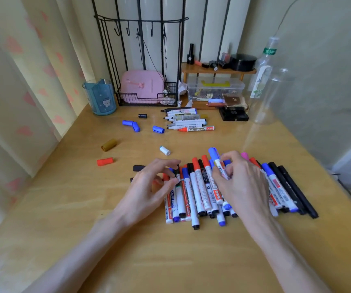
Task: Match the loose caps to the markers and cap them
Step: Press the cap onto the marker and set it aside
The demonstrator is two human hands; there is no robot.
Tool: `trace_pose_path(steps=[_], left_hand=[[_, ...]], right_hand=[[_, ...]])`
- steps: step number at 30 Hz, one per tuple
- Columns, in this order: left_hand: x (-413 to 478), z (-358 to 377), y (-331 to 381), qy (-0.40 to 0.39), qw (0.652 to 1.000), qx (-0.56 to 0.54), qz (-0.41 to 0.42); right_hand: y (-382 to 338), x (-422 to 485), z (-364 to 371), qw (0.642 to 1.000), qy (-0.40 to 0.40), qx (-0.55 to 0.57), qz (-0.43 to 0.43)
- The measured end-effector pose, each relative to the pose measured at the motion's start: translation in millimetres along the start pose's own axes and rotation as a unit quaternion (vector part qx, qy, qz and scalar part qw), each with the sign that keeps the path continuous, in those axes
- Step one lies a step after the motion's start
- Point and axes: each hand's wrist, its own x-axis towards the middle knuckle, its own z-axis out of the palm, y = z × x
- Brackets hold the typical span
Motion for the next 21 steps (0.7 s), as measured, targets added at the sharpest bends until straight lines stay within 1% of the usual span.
trace_pose_path(steps=[3, 8, 15, 17, 21], left_hand=[[3, 2, -1, -0.007, 1.0, 0.013, 0.005], [7, 4, -3, 0.0, 1.0, 0.022, -0.002], [12, -1, -8, 0.026, 0.999, 0.03, -0.001], [12, -7, -12, 0.038, 0.999, 0.028, -0.005], [12, -23, -22, 0.078, 0.996, 0.026, -0.022]], right_hand=[[3, 0, -2, 1.0, -0.019, -0.005, 0.007], [1, 0, -5, 0.999, -0.025, -0.022, -0.004], [0, 5, 1, 0.998, 0.004, 0.043, -0.05], [-2, 14, 5, 0.996, -0.015, 0.059, -0.064], [-14, 45, 9, 0.99, -0.103, 0.066, -0.076]])
